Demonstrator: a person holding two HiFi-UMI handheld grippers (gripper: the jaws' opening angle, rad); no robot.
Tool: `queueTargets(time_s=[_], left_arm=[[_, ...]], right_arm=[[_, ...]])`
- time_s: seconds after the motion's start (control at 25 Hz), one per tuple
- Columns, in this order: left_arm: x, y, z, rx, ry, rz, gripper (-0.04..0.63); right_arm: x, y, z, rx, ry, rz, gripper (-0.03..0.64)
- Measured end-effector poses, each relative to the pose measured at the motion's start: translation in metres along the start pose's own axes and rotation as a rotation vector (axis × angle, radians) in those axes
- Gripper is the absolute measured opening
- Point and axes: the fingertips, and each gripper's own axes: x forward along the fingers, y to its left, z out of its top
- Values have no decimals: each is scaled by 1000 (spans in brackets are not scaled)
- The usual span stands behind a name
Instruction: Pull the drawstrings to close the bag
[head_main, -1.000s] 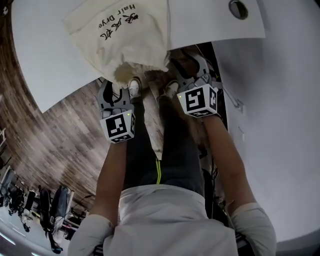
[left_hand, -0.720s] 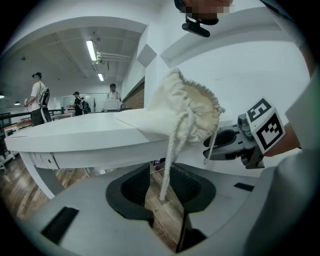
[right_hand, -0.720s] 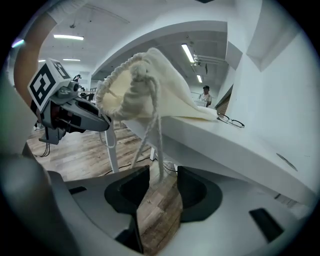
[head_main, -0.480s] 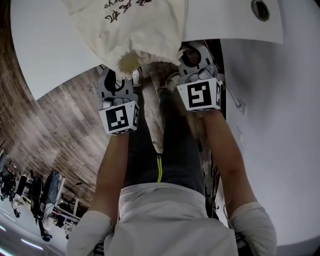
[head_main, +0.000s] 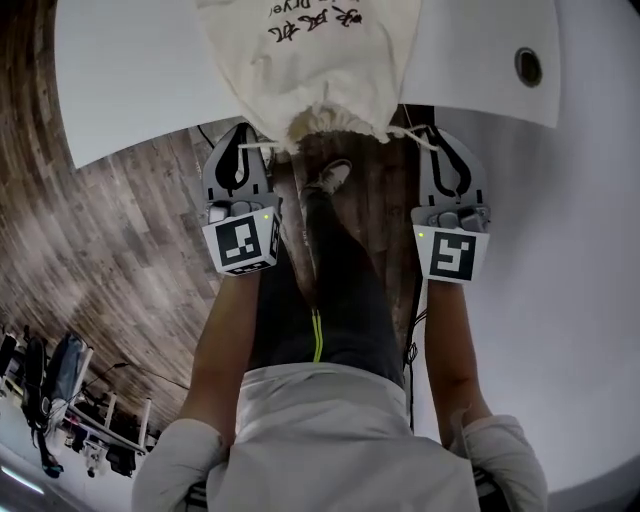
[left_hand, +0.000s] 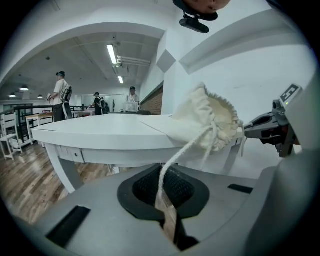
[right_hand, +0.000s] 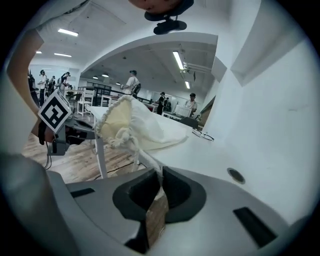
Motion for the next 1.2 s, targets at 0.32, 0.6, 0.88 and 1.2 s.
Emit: queueTargets(time_s=[0.32, 0.6, 0.88, 1.2], left_arm=[[-19, 24, 45, 0, -83, 36, 17], [-35, 64, 81, 63, -113, 100, 17], [-60, 61, 145, 152, -181, 119, 17], [-72, 92, 213, 181, -213, 134, 17]], right_arm=[[-2, -43, 26, -82, -4, -123, 43], [-23, -71, 26, -71, 45, -225, 43], [-81, -123, 43, -65, 29, -329, 43], [-102, -150, 106, -54, 5, -418, 43]])
